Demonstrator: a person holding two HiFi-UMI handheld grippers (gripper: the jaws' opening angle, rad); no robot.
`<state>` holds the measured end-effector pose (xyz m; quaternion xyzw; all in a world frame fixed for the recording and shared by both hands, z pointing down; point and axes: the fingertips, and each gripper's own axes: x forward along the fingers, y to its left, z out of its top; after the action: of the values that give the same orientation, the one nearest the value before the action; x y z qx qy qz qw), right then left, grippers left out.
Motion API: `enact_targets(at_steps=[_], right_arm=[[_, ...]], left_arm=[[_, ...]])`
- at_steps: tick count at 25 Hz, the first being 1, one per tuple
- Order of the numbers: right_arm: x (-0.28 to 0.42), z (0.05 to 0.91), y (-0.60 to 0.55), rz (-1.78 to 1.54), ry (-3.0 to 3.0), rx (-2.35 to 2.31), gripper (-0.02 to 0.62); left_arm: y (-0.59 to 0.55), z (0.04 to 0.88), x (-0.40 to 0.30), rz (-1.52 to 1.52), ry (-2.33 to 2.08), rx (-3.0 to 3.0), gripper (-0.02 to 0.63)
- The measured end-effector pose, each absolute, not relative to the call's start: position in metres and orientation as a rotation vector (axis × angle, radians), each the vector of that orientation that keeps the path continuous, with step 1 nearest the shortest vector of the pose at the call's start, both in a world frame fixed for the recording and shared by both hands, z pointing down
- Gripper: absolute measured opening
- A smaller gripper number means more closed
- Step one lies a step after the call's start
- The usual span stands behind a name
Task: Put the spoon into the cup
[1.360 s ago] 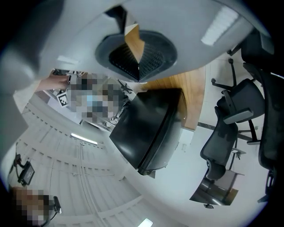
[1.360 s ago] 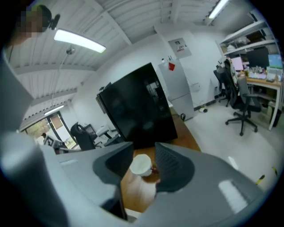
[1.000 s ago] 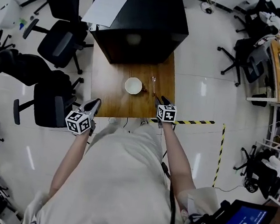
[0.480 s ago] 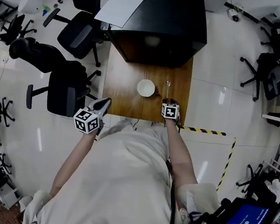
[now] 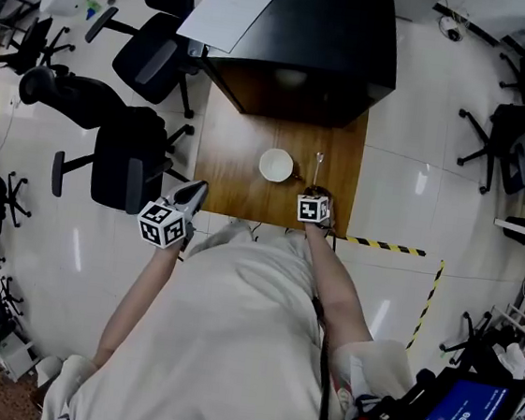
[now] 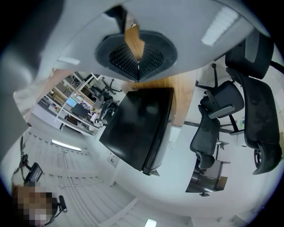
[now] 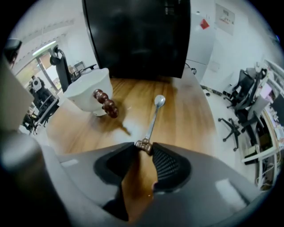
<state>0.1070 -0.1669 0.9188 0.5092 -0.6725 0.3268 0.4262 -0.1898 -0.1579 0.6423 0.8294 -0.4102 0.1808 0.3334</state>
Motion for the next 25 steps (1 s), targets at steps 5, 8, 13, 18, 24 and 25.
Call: enact_targets(at_steps=[5, 8, 13, 18, 24, 25], right_arm=[[0.100, 0.902, -0.170, 0.813, -1.729, 1.279, 0.126], [0.098, 0.884, -0.169, 0.850, -1.784, 1.304, 0.126], [0.099, 0.850, -0.167, 0.859, -1.878, 1.343, 0.124], [0.095, 0.807, -0.172, 0.872, -1.970, 1.376, 0.124], [0.059, 0.770, -0.177, 0.803, -2.115, 1.239, 0.124], [0.052, 0.767, -0.176, 0.793, -2.130, 1.208, 0.124]], left_arm=[[-0.166, 0.641, -0.183, 0.456, -1.056, 2.182, 0.000], [-0.169, 0.640, -0.181, 0.441, -1.048, 2.193, 0.000], [-0.170, 0.642, -0.175, 0.418, -1.028, 2.204, 0.000], [-0.172, 0.646, -0.175, 0.396, -1.020, 2.208, 0.000], [-0.175, 0.646, -0.180, 0.371, -1.039, 2.205, 0.000], [-0.175, 0.646, -0.180, 0.368, -1.042, 2.203, 0.000]])
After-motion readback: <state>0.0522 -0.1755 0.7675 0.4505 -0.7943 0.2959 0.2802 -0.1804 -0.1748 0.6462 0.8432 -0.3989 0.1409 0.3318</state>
